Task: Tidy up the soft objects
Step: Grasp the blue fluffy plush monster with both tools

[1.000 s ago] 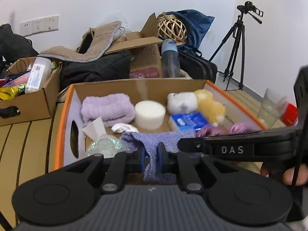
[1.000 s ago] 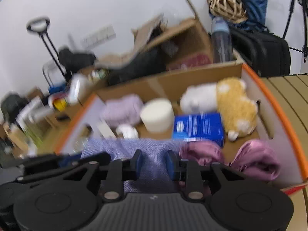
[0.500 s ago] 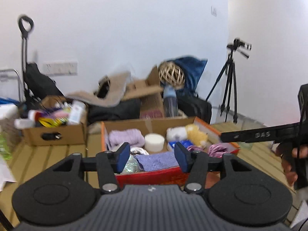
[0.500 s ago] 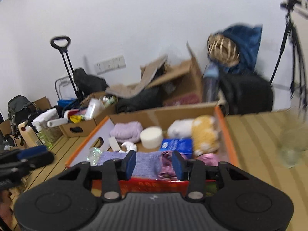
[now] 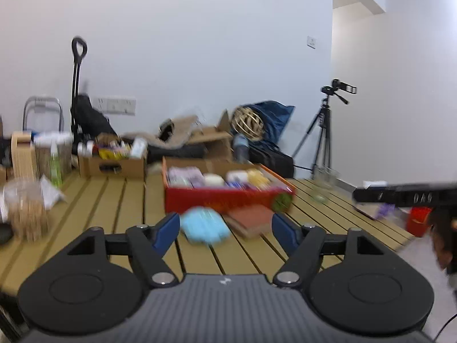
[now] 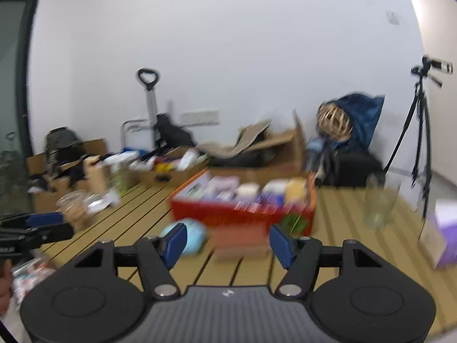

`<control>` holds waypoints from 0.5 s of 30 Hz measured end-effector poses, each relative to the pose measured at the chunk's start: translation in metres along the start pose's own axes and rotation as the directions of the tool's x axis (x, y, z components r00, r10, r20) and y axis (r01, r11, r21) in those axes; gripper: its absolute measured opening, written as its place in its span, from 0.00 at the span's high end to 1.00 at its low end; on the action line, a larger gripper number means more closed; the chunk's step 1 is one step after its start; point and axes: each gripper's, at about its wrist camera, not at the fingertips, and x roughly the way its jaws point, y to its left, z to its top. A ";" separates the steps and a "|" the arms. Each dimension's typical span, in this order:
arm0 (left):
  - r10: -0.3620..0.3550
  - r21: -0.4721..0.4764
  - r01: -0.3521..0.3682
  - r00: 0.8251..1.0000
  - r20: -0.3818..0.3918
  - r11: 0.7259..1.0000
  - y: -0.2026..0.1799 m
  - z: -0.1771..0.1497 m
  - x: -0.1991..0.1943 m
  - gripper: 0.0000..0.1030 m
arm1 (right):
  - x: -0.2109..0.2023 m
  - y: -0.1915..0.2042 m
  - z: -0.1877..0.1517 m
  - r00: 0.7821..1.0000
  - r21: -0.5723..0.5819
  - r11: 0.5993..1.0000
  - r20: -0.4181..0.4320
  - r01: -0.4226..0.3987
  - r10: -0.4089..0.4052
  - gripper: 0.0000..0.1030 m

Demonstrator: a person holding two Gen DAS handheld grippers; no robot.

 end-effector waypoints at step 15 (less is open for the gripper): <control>0.120 -0.082 -0.129 0.987 -0.111 0.988 0.043 -0.012 -0.012 0.17 | 0.009 0.020 -0.049 0.987 0.150 0.978 -0.047 -0.146 0.154 0.28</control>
